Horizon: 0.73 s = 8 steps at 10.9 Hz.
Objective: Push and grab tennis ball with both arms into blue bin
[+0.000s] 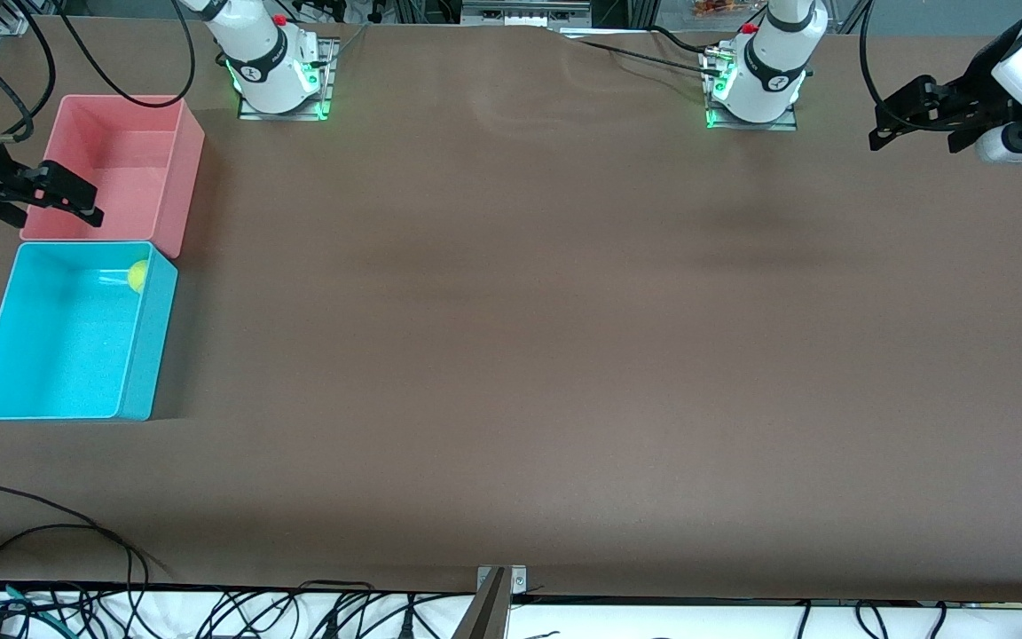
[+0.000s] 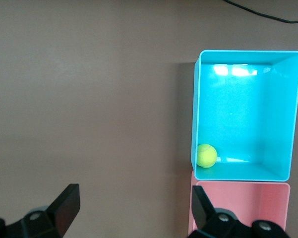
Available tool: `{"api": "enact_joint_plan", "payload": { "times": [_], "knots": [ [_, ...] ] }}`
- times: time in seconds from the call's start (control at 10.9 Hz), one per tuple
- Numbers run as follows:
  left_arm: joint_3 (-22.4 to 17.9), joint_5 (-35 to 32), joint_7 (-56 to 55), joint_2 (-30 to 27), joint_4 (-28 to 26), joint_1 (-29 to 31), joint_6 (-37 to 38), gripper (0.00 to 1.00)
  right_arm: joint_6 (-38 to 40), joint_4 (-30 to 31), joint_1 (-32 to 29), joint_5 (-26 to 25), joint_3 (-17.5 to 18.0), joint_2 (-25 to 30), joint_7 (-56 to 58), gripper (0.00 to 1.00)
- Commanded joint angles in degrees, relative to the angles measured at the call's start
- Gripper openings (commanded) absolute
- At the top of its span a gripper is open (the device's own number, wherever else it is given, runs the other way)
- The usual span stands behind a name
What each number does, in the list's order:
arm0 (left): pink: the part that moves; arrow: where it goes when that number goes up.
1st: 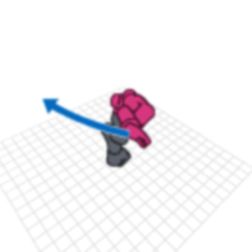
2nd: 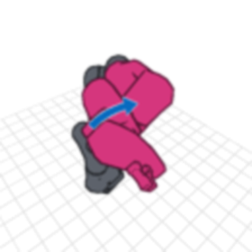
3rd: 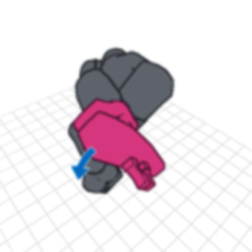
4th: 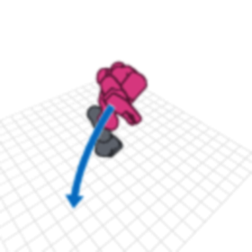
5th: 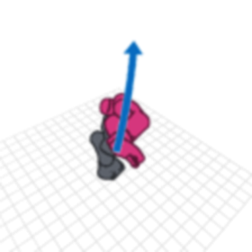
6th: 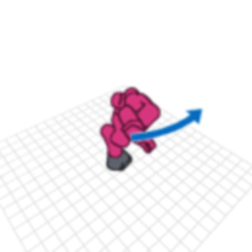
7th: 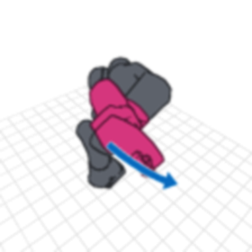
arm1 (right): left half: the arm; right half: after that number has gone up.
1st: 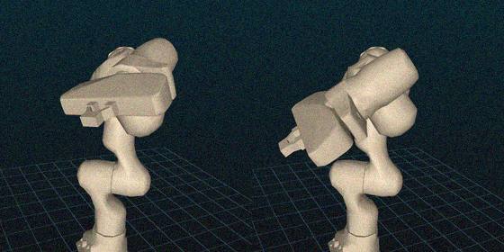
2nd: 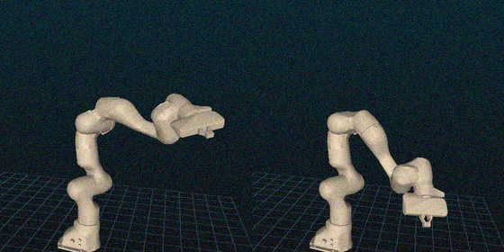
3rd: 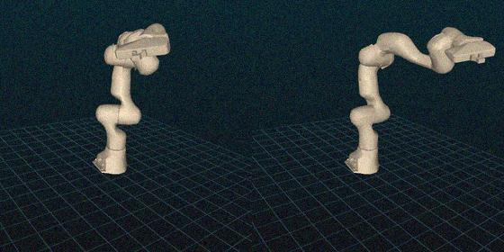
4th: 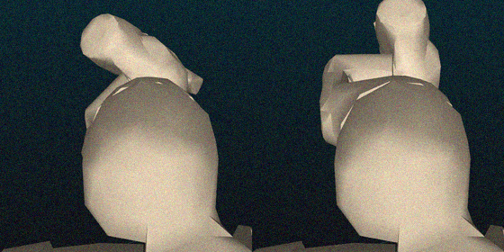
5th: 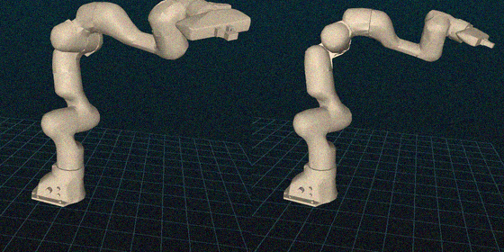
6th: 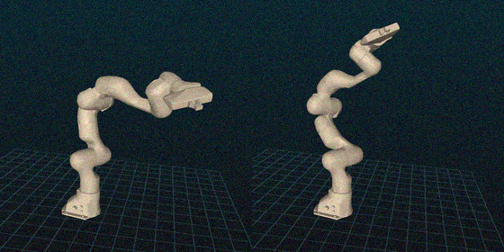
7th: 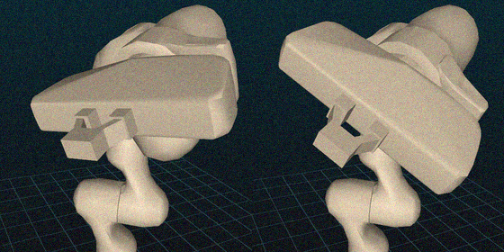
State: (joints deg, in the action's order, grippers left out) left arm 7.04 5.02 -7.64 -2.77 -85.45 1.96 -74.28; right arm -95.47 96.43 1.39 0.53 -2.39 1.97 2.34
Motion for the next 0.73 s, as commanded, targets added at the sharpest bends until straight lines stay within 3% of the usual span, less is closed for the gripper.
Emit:
{"api": "enact_joint_plan", "payload": {
  "times": [0.0, 0.64],
  "knots": [
    [0.3, -0.3, -0.6, 0.8, 1.8, 0.0, 1.2, 1.0, 2.4, -2.8, 0.5, 0.7, -0.5, -0.7, -0.8, 1.0],
    [0.4, -0.3, -0.7, 0.8, 1.8, -0.4, 1.2, 1.0, 2.3, -2.9, 0.3, 0.6, -0.6, -0.7, -0.2, 1.0]
  ]
}}
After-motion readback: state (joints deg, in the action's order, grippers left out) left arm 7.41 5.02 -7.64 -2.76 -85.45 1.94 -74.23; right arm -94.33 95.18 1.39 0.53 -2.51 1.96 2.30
